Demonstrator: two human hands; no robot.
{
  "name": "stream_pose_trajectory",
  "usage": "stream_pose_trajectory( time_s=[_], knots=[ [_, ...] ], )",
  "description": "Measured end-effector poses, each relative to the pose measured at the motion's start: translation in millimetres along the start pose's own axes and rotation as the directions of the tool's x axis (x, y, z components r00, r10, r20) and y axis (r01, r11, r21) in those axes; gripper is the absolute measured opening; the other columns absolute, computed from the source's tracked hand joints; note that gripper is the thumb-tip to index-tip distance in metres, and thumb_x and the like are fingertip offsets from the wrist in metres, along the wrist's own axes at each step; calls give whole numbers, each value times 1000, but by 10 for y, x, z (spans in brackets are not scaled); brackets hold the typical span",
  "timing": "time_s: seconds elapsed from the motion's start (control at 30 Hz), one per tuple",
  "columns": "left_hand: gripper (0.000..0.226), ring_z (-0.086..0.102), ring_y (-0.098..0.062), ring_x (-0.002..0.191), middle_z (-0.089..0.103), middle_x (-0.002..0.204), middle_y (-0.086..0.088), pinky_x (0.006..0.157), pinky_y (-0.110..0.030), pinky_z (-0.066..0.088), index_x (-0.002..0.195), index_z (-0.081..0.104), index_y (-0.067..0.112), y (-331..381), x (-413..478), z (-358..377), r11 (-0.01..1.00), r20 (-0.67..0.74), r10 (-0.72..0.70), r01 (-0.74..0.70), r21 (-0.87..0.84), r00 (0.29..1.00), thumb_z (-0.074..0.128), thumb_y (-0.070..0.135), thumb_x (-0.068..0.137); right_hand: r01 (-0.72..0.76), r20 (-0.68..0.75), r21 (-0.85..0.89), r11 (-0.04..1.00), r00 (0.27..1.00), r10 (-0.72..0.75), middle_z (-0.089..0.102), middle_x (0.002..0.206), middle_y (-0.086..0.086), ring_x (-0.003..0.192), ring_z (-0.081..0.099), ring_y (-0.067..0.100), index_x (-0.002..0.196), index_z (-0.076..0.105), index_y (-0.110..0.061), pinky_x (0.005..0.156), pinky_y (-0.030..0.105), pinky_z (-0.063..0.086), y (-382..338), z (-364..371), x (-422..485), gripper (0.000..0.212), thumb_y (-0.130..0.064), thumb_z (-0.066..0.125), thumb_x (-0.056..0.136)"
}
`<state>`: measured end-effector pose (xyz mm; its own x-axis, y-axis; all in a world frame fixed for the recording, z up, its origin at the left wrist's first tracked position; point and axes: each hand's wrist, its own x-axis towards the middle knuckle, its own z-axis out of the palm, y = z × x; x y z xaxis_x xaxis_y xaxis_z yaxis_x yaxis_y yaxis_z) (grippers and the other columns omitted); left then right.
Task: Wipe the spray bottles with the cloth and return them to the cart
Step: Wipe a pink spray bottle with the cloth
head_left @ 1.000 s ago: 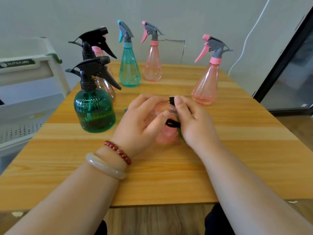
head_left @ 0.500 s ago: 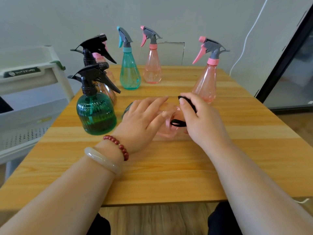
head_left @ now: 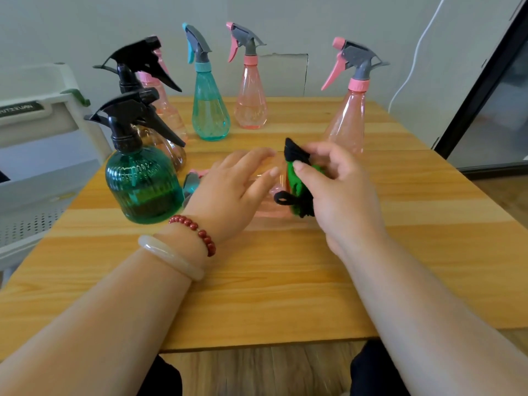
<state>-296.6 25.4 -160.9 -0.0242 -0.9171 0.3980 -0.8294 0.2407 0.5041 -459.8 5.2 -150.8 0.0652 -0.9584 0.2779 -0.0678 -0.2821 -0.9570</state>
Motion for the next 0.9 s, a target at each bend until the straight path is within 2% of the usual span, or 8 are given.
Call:
stream_pose_trajectory(
  time_s=[0.1, 0.2, 0.33, 0.5, 0.6, 0.67, 0.8, 0.9],
  knots=[
    [70, 45, -14, 121, 54, 133, 3, 95, -28, 31, 140, 48, 30, 1, 3, 13, 1000, 0, 9, -9, -26, 1000, 22, 67, 87, -44, -14, -70, 997, 999, 43, 67, 97, -16, 95, 68, 15, 88, 66, -39, 84, 41, 57, 55, 43, 6, 15, -24, 67, 92],
    [70, 44, -14, 123, 52, 135, 4, 96, -28, 30, 140, 47, 32, -21, 12, 15, 999, 2, -13, 13, -34, 1000, 21, 68, 86, -142, -21, -16, 990, 990, 142, 68, 97, -12, 94, 69, 17, 85, 67, -35, 79, 40, 59, 67, 4, 41, 16, -21, 68, 92],
    [67, 47, -18, 122, 54, 131, 3, 96, -30, 33, 139, 48, 30, -40, -7, 10, 998, -11, 6, -6, -61, 1000, 24, 67, 88, 17, 2, -16, 1000, 1000, -17, 72, 95, -11, 90, 71, 17, 88, 70, -40, 80, 39, 58, -15, 89, 28, 13, -28, 69, 85],
    [68, 44, -17, 123, 51, 132, 6, 95, -30, 32, 138, 47, 36, -17, -1, 23, 998, 16, -14, 15, -53, 1000, 22, 69, 85, -168, -27, -15, 986, 986, 167, 69, 95, -11, 90, 67, 9, 89, 68, -33, 76, 29, 57, 46, -5, 89, 12, -21, 68, 92],
    [69, 45, -19, 123, 53, 132, 3, 95, -30, 33, 139, 47, 32, -36, -3, 27, 999, -7, -4, 3, -53, 1000, 22, 69, 86, -19, 28, -43, 999, 999, 20, 66, 95, -16, 94, 65, 8, 90, 66, -35, 75, 25, 53, -33, 26, 37, 12, -23, 68, 92],
    [70, 46, -21, 123, 53, 132, 2, 95, -32, 33, 139, 47, 31, -37, -8, 26, 999, -6, 4, -4, -48, 1000, 21, 69, 86, 7, 30, -29, 1000, 1000, -6, 66, 95, -15, 96, 66, 12, 88, 66, -36, 79, 30, 54, -22, 54, 38, 12, -24, 67, 91],
    [73, 44, -23, 124, 50, 134, 3, 97, -34, 34, 139, 46, 35, 1, 12, 34, 1000, 11, -20, 20, -10, 1000, 18, 72, 83, -187, -13, -65, 980, 982, 186, 65, 96, -12, 88, 66, 10, 89, 61, -34, 60, 18, 51, 51, 5, 79, 13, -23, 64, 95],
    [75, 44, -24, 126, 52, 134, 0, 100, -38, 36, 140, 46, 32, -9, 4, 38, 999, -14, -29, 29, -22, 999, 18, 72, 84, -26, -1, -76, 997, 1000, 26, 64, 93, -16, 90, 64, 7, 89, 63, -35, 75, 22, 54, -16, 29, 29, 14, -21, 66, 93]
  ],
)
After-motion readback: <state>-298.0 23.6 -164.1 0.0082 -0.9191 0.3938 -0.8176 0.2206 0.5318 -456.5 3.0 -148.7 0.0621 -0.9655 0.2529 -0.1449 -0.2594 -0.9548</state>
